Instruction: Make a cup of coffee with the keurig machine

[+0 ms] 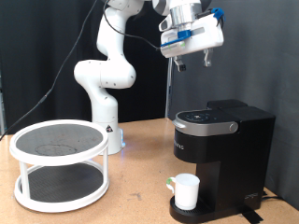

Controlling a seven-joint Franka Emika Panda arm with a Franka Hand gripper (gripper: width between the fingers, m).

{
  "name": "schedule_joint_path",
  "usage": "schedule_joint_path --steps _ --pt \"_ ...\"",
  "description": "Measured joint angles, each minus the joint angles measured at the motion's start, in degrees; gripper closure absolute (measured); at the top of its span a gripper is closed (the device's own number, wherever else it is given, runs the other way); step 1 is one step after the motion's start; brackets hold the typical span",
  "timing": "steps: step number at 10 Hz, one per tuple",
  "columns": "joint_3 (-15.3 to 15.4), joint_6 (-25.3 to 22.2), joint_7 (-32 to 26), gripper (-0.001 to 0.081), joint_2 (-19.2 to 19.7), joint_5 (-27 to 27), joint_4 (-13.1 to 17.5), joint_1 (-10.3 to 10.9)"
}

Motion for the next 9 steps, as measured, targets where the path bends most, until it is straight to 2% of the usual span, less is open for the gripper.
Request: schedule_joint_path --steps 2,4,6,9 --pt "-0.1 -0.4 0.2 0.0072 4.8 1.0 2.0 -0.6" --pt "0.0 -3.0 1.4 0.0072 9.5 0.5 4.7 -1.5" --pt "0.5 -2.8 2.7 0.0072 12.9 -2.7 6.6 -2.0" --pt "2.6 -0.2 6.4 0.0072 15.1 -10.2 6.6 -2.6"
